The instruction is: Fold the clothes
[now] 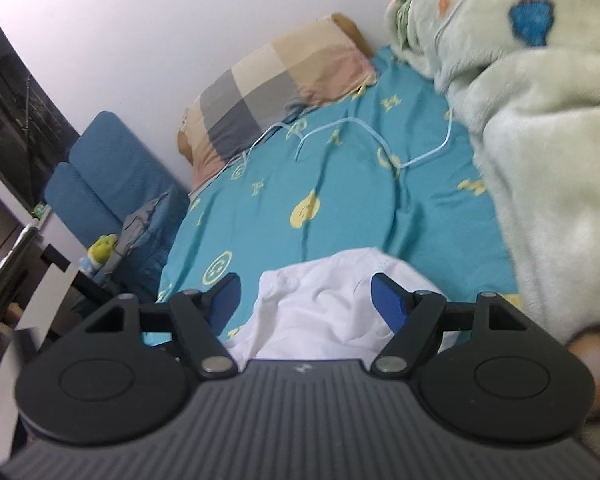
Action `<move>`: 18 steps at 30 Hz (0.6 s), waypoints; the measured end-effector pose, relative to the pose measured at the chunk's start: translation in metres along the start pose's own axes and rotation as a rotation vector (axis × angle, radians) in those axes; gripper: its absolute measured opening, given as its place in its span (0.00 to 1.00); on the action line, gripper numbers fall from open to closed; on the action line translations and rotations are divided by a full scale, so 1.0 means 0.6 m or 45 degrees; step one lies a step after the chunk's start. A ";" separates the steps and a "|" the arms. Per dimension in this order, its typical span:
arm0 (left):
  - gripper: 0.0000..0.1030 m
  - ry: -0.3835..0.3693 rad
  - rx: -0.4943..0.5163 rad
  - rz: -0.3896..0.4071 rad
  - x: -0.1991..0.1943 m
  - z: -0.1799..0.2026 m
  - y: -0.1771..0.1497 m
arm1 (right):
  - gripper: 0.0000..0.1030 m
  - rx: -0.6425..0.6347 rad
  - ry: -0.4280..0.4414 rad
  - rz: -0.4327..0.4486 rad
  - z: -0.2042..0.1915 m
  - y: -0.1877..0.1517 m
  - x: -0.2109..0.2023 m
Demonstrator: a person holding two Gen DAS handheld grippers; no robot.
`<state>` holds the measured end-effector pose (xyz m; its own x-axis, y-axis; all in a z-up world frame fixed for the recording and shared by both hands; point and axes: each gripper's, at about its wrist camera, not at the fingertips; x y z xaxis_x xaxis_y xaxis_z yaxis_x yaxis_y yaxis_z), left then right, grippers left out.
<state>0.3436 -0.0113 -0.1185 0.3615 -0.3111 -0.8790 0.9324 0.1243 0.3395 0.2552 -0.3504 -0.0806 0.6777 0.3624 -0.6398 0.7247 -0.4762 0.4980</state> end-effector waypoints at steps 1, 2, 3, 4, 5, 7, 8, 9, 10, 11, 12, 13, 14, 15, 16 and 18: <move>0.69 -0.005 -0.010 -0.018 0.014 -0.006 0.006 | 0.73 0.001 0.007 -0.014 0.002 0.001 0.008; 0.55 -0.015 -0.018 -0.034 0.026 -0.013 0.010 | 0.73 0.000 0.010 -0.027 0.004 0.002 0.016; 0.32 -0.024 -0.026 -0.050 0.038 -0.021 0.015 | 0.73 -0.001 0.014 -0.040 0.006 0.003 0.024; 0.22 -0.032 0.000 -0.038 0.036 -0.019 0.012 | 0.73 -0.003 0.025 -0.055 0.007 0.002 0.030; 0.14 -0.040 0.032 -0.020 0.030 -0.017 0.006 | 0.73 -0.009 0.047 -0.065 0.007 0.001 0.035; 0.12 -0.057 0.104 0.031 0.011 -0.009 -0.008 | 0.73 -0.023 0.096 -0.076 0.003 -0.001 0.045; 0.11 -0.082 0.132 0.054 -0.009 -0.006 -0.019 | 0.72 -0.031 0.121 -0.081 0.001 -0.002 0.048; 0.11 -0.110 0.157 0.075 -0.029 -0.004 -0.030 | 0.72 -0.043 0.146 -0.082 -0.003 -0.003 0.050; 0.11 -0.132 0.180 0.091 -0.052 -0.001 -0.044 | 0.72 -0.056 0.171 -0.081 -0.008 -0.003 0.051; 0.11 -0.151 0.208 0.103 -0.078 0.003 -0.061 | 0.72 -0.071 0.191 -0.083 -0.012 -0.004 0.051; 0.11 -0.170 0.236 0.115 -0.103 0.007 -0.077 | 0.72 -0.085 0.210 -0.086 -0.017 -0.005 0.051; 0.10 -0.189 0.265 0.126 -0.129 0.011 -0.094 | 0.72 -0.099 0.229 -0.091 -0.023 -0.006 0.050; 0.10 -0.204 0.290 0.128 -0.153 0.016 -0.113 | 0.72 -0.110 0.253 -0.096 -0.028 -0.008 0.048; 0.10 -0.212 0.314 0.123 -0.174 0.022 -0.134 | 0.72 -0.120 0.279 -0.101 -0.033 -0.009 0.045; 0.10 -0.211 0.336 0.118 -0.193 0.029 -0.156 | 0.72 -0.131 0.308 -0.113 -0.039 -0.010 0.044; 0.10 -0.200 0.375 0.111 -0.220 0.041 -0.203 | 0.72 -0.162 0.370 -0.157 -0.052 -0.013 0.042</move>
<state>0.1822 -0.0085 -0.0356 0.4148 -0.4551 -0.7879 0.8506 -0.1135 0.5134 0.2702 -0.3125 -0.0825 0.5776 0.6332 -0.5152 0.8008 -0.3170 0.5082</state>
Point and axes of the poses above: each gripper's, at about its wrist camera, not at the fingertips, and x roughly the way its jaws point, z to its right, y to its top, and after that the axes turned 14 degrees about -z, right-handed
